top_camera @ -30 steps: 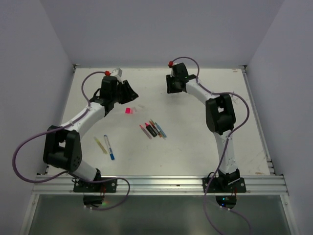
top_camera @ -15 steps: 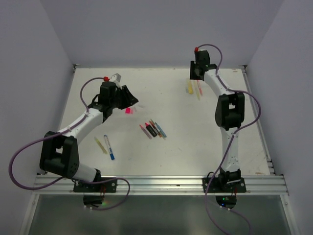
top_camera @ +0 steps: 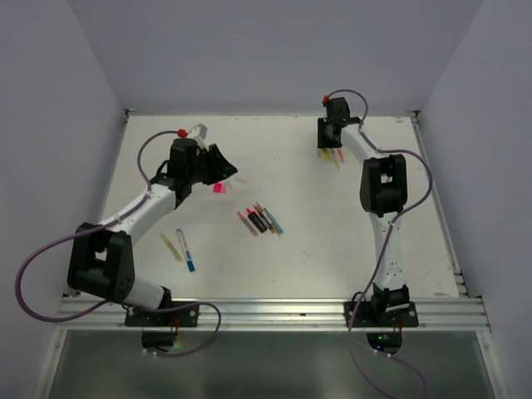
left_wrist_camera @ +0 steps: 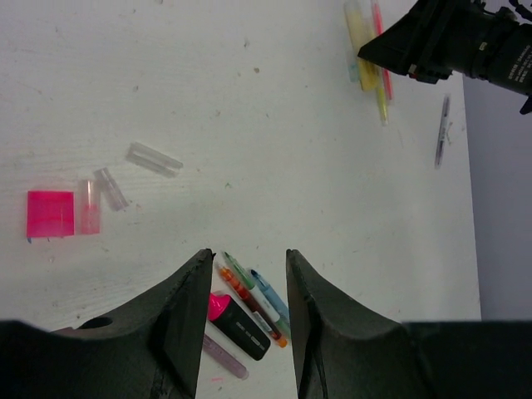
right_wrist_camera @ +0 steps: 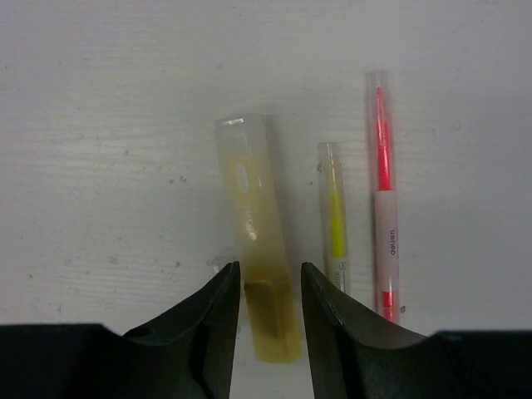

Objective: Open the pen caps

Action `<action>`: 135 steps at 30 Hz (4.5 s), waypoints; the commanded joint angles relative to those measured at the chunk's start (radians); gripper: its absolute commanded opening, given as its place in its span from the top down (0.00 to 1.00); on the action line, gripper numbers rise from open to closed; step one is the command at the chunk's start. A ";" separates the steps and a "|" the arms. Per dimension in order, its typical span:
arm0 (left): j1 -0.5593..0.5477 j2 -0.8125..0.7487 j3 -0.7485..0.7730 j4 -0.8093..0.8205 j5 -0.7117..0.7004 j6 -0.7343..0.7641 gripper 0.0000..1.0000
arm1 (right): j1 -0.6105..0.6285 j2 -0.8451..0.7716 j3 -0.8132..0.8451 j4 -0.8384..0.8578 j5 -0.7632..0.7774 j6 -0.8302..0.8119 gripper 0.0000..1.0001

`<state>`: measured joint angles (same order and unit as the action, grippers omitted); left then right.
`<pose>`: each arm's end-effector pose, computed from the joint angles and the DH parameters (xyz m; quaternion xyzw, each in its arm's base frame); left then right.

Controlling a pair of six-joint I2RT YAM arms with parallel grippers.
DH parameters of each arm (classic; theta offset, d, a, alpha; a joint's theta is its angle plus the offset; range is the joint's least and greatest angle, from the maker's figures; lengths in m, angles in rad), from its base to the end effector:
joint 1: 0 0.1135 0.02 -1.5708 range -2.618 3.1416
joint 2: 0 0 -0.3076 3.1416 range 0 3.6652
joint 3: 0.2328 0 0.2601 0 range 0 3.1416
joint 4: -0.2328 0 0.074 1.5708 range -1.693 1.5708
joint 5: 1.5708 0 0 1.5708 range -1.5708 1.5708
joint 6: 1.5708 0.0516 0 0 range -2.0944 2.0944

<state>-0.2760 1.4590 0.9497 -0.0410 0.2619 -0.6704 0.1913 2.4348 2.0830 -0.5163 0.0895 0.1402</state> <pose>0.3249 -0.1059 0.2834 -0.1070 0.8609 -0.3221 0.3791 0.5833 0.1083 0.1867 -0.0086 0.9381 0.0153 0.3460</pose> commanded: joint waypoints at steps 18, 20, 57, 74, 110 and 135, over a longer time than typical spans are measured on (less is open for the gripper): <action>-0.003 -0.055 -0.038 0.087 0.050 0.002 0.56 | 0.031 -0.006 -0.058 -0.030 -0.139 0.027 0.72; -0.003 -0.061 -0.046 0.089 0.048 0.000 0.56 | 0.048 -0.013 -0.057 -0.039 -0.128 0.019 0.75; 0.029 -0.042 -0.121 0.190 0.056 -0.113 0.55 | 0.296 -0.057 -0.153 -0.019 -0.232 -0.064 0.82; 0.052 -0.013 -0.129 0.222 0.094 -0.132 0.55 | 0.333 -0.169 -0.297 0.106 -0.264 0.030 0.86; -0.092 0.121 -0.120 0.377 0.209 0.045 0.49 | 0.332 -0.611 -0.722 0.398 -0.336 0.613 0.91; -0.198 0.182 -0.058 0.469 0.073 -0.051 0.44 | 0.369 -0.674 -0.825 0.452 -0.212 0.860 0.92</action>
<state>-0.4614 1.6333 0.8471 0.4023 0.3752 -0.7208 0.5499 1.8297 1.2800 -0.1242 -0.1627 0.9463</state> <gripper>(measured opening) 0.562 0.315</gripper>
